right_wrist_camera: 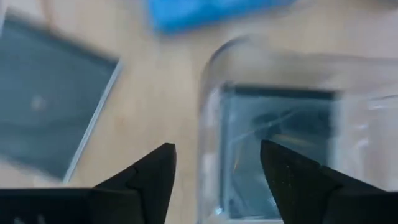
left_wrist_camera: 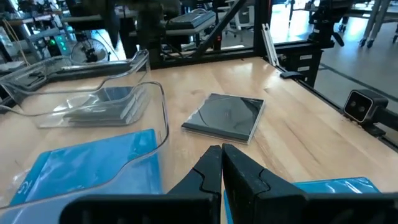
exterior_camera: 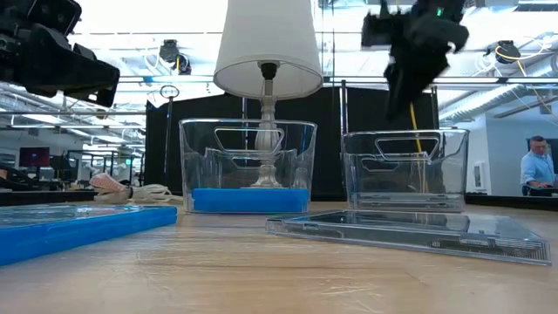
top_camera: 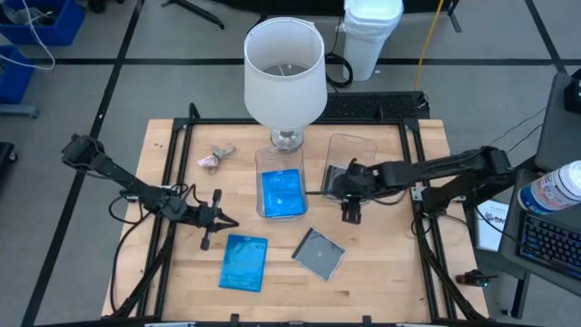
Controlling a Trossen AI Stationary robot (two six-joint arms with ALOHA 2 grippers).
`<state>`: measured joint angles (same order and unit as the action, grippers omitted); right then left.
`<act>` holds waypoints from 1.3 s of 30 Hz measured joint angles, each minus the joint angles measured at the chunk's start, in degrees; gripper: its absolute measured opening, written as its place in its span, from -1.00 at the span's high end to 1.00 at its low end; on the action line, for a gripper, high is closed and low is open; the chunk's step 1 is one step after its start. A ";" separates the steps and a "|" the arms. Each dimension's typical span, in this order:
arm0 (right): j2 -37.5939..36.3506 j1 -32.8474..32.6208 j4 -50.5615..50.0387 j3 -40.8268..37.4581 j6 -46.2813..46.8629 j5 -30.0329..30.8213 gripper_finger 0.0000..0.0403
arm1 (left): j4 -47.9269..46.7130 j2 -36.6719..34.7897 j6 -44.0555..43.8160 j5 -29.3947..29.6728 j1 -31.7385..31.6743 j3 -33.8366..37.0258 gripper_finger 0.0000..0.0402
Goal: Pick & place jewel cases by type
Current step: Put the black cd case into the right transparent bin
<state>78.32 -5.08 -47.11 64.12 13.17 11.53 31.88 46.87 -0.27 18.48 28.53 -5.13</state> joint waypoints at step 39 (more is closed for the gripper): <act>-1.84 -29.72 93.99 -42.16 -15.64 22.24 0.98 | -2.09 -0.02 0.69 5.04 -0.02 0.00 0.89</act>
<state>76.49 -34.80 46.88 21.96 -2.47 33.77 29.79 46.85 0.42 23.52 28.51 -5.13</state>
